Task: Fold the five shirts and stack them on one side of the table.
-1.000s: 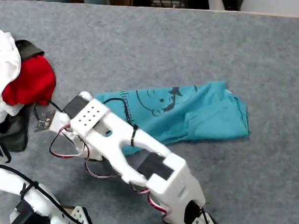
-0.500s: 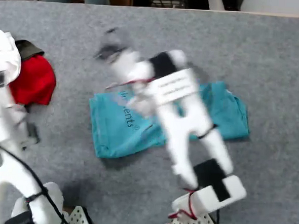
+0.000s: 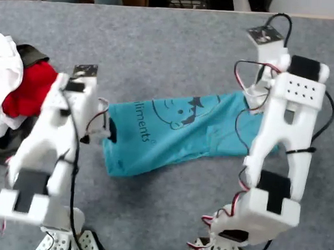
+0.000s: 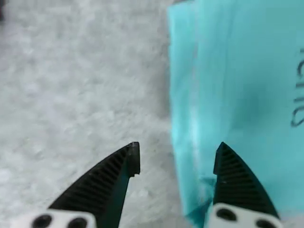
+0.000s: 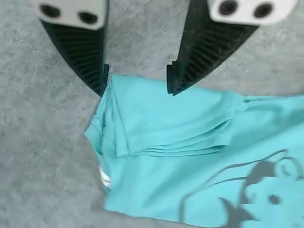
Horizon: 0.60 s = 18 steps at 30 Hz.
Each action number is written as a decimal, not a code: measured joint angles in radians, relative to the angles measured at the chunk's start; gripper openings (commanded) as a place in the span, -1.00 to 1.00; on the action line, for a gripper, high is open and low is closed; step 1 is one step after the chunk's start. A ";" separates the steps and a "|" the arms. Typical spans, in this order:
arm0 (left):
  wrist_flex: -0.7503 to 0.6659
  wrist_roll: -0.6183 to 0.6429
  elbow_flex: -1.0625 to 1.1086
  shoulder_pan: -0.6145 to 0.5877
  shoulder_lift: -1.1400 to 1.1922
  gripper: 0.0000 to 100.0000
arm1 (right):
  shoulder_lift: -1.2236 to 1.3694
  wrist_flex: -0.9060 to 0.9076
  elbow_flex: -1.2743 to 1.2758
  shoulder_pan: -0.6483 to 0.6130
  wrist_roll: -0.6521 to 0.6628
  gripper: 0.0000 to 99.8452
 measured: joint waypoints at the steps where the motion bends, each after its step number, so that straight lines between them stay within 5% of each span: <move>1: 0.000 0.014 -0.032 0.009 0.037 -0.46 | 0.021 -0.011 0.000 0.006 0.000 -0.59; 15: -0.005 0.126 -0.180 0.034 0.330 -0.48 | 0.143 -0.157 0.000 0.009 0.000 -0.59; 18: -0.005 0.127 -0.212 0.035 0.394 -0.63 | 0.143 -0.175 0.000 0.009 0.000 -0.59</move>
